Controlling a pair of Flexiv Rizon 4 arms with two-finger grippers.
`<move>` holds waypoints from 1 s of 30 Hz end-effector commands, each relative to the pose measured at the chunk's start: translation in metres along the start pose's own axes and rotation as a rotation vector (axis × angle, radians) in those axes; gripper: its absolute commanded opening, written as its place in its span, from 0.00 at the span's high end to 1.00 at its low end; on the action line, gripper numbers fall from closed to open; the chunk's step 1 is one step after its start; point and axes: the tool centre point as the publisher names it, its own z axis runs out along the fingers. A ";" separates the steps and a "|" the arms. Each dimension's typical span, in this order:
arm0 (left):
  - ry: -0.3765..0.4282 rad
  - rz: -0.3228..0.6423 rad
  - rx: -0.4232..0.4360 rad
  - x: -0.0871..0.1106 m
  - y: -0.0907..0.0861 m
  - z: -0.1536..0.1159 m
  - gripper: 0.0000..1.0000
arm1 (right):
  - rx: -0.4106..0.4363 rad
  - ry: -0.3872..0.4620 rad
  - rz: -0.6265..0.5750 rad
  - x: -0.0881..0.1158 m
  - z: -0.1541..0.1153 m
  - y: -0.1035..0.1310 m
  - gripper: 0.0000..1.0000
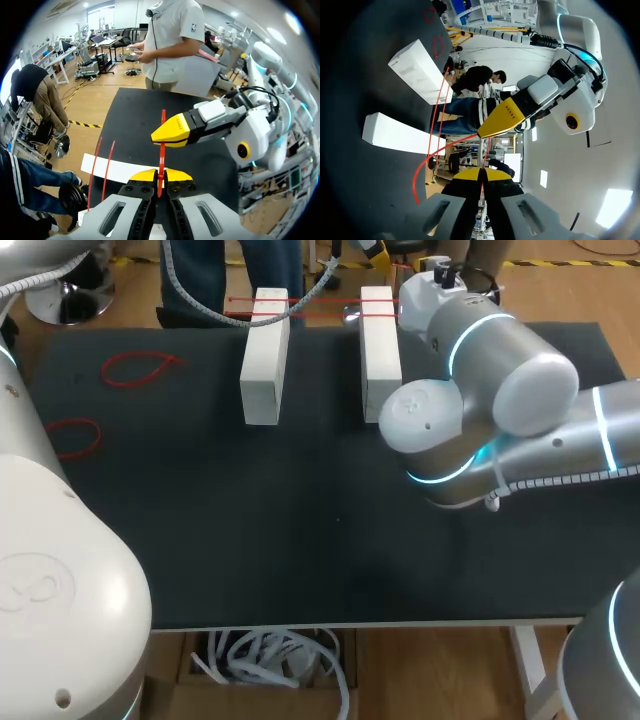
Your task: Grab the tape and strap the tape.
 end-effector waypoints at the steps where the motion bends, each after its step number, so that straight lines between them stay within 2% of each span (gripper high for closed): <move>1: 0.003 -0.001 -0.004 -0.001 -0.001 0.000 1.00 | -0.008 0.009 0.003 -0.004 -0.001 -0.001 1.00; 30: 0.003 -0.001 -0.004 -0.001 -0.001 0.000 1.00 | -0.048 -0.006 0.017 -0.009 0.004 0.009 1.00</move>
